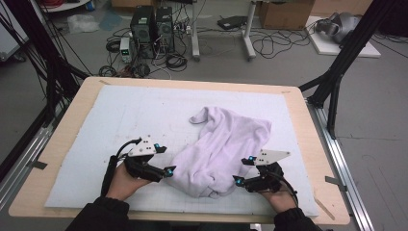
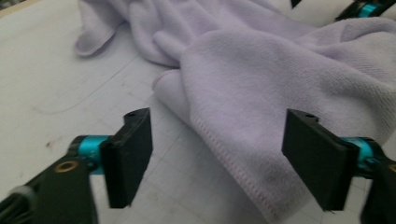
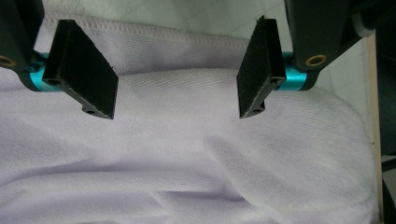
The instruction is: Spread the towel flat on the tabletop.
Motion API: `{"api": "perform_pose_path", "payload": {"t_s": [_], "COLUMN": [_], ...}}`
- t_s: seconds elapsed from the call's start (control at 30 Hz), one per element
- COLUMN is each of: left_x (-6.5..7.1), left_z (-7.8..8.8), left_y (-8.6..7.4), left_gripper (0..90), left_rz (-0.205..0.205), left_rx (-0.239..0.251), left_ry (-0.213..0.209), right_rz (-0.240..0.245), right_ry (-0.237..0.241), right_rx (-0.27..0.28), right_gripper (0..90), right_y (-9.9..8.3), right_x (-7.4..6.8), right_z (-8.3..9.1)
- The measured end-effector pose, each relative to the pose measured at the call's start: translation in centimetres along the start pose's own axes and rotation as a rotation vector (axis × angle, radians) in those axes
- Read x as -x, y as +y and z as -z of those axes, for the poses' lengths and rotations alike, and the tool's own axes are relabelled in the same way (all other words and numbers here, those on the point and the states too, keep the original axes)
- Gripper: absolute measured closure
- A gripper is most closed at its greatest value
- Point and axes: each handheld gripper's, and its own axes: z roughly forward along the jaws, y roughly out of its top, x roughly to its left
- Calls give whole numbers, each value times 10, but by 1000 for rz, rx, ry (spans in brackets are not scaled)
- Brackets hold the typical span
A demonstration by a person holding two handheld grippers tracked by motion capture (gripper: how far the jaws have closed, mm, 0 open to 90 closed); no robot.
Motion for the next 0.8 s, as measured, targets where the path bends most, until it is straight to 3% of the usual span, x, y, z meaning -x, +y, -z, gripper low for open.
{"api": "perform_pose_path", "payload": {"t_s": [0.13, 0.23, 0.33, 0.37, 0.4, 0.47, 0.57, 0.73, 0.8], "left_x": [-2, -2, -3, -3, -5, -7, -8, -11, -12], "left_z": [-14, -29, -43, -46, -49, -52, -46, -17, -5], "left_y": [5, 10, 11, 10, 9, 6, 4, -5, -11], "left_gripper": [363, 439, 560, 700, 700, 824, 849, 856, 857], "left_rz": [-27, -32, -41, -40, -47, -41, -25, -16, -2], "left_rx": [7, -17, -82, -106, -130, -189, -184, -165, -157], "left_ry": [-50, -74, -86, -91, -97, -95, -85, -59, -51], "right_rz": [16, 14, 18, 23, 23, 34, 23, 6, 11], "right_ry": [-10, -16, -20, -17, -17, -17, 9, 77, 93], "right_rx": [-15, -35, -62, -71, -71, -92, -94, -85, -86], "right_gripper": [287, 288, 308, 340, 340, 377, 466, 739, 796], "right_y": [-1, -2, -4, -4, -4, -4, -4, -3, -1], "right_x": [4, 6, 9, 9, 9, 9, 10, 13, 12], "right_z": [-5, -9, -15, -17, -17, -20, -23, -26, -28]}}
